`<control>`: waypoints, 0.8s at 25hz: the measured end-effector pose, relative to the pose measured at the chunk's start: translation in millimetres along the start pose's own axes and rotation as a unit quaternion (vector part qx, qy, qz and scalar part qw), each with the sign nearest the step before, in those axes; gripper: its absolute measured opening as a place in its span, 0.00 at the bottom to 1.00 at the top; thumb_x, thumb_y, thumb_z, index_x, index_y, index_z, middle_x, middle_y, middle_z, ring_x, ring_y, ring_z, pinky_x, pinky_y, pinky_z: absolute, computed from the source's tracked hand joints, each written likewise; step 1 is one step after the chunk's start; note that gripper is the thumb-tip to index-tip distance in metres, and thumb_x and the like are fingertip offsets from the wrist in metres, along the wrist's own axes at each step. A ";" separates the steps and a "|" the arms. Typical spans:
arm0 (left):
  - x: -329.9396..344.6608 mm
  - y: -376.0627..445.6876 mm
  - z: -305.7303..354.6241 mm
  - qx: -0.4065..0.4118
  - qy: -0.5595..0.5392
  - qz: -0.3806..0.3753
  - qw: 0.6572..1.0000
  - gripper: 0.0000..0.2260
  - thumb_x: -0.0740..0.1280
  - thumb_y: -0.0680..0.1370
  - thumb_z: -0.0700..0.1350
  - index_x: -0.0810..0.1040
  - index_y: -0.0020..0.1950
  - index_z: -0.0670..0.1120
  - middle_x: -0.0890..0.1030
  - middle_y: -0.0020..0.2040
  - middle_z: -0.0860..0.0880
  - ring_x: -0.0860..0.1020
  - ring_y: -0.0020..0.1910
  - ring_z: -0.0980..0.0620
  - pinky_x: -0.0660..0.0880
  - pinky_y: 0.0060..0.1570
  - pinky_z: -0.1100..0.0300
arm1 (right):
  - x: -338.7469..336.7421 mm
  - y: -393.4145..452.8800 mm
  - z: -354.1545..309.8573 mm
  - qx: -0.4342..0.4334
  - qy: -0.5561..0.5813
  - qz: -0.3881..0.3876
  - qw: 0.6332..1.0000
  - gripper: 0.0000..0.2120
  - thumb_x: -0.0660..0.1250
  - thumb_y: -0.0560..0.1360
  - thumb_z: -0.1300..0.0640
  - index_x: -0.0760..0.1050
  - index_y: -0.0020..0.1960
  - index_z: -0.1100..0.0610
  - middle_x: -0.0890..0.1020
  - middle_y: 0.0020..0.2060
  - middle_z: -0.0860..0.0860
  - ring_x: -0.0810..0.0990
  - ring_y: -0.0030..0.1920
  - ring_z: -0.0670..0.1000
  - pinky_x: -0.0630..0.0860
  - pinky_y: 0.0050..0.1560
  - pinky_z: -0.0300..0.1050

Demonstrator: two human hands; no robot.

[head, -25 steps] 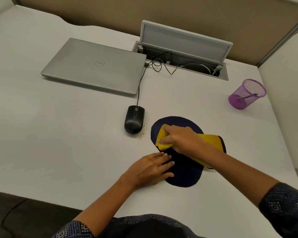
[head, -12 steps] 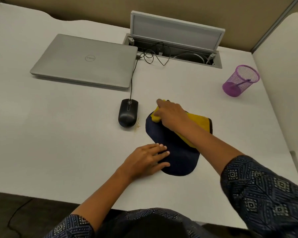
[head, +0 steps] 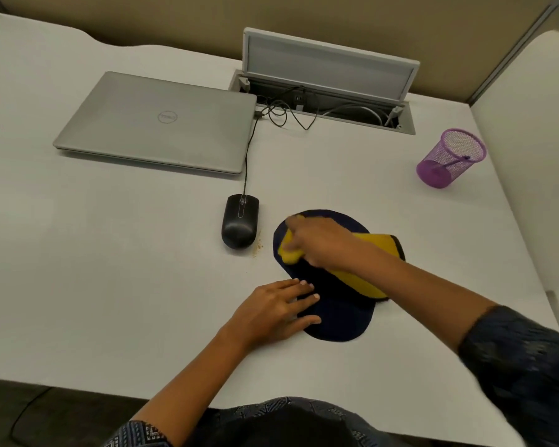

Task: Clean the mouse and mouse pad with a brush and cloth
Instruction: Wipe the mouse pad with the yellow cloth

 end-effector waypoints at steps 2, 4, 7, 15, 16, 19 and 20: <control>1.4 -0.3 -0.7 -0.004 0.001 -0.005 1.000 0.16 0.71 0.71 0.54 0.83 0.52 0.45 0.83 0.51 0.47 0.81 0.51 0.52 0.76 0.55 0.59 | 9.0 -14.8 0.6 -0.054 -0.039 -0.011 0.998 0.12 0.64 0.68 0.66 0.79 0.48 0.54 0.64 0.43 0.49 0.69 0.40 0.53 0.55 0.30 0.42; 1.5 0.3 -2.5 -0.008 0.000 -0.007 1.000 0.16 0.71 0.72 0.54 0.83 0.53 0.45 0.83 0.52 0.48 0.81 0.52 0.52 0.76 0.55 0.59 | -5.3 -2.9 18.7 0.015 -0.039 0.033 0.999 0.14 0.64 0.70 0.66 0.79 0.52 0.53 0.63 0.44 0.49 0.72 0.44 0.55 0.58 0.33 0.45; 1.3 0.3 -1.6 -0.010 -0.010 -0.016 1.000 0.16 0.71 0.72 0.54 0.83 0.53 0.45 0.83 0.53 0.47 0.81 0.52 0.52 0.77 0.54 0.58 | -14.0 11.1 22.2 0.050 0.057 0.026 0.997 0.14 0.64 0.72 0.65 0.77 0.57 0.57 0.67 0.43 0.49 0.75 0.49 0.57 0.65 0.40 0.47; -27.0 0.1 -25.6 -0.137 0.000 0.090 0.986 0.09 0.68 0.74 0.46 0.84 0.47 0.43 0.84 0.47 0.46 0.82 0.46 0.49 0.76 0.50 0.58 | -96.3 -48.8 114.1 0.182 0.474 0.288 0.812 0.28 0.72 0.69 0.47 0.72 0.66 0.51 0.76 0.62 0.51 0.74 0.58 0.53 0.72 0.57 0.48; -30.1 -1.9 -32.5 -0.171 0.005 0.104 0.980 0.08 0.71 0.72 0.44 0.83 0.47 0.41 0.83 0.46 0.44 0.81 0.46 0.46 0.76 0.48 0.56 | -86.9 -51.3 114.3 0.183 0.551 0.293 0.760 0.30 0.73 0.67 0.48 0.71 0.66 0.52 0.75 0.63 0.52 0.75 0.59 0.54 0.74 0.58 0.51; -29.9 -6.0 -44.9 -0.246 -0.008 0.101 0.964 0.15 0.77 0.63 0.36 0.80 0.48 0.37 0.81 0.44 0.39 0.79 0.43 0.39 0.77 0.44 0.51 | -23.3 -51.2 95.6 0.203 0.638 0.216 0.711 0.32 0.76 0.65 0.58 0.68 0.66 0.55 0.75 0.61 0.55 0.75 0.61 0.59 0.77 0.57 0.53; -29.2 -5.4 -46.7 -0.252 -0.015 0.096 0.963 0.14 0.76 0.64 0.35 0.80 0.48 0.37 0.81 0.46 0.39 0.79 0.45 0.40 0.79 0.45 0.49 | -3.7 -54.8 94.5 0.228 0.643 0.212 0.700 0.32 0.76 0.65 0.61 0.67 0.66 0.56 0.75 0.61 0.56 0.74 0.62 0.60 0.76 0.58 0.54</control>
Point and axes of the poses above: each hand's wrist, its own y-axis towards the middle knuckle, its own x-axis out of the palm, z = x × y, the point moved 8 cm from there along y, towards the middle knuckle
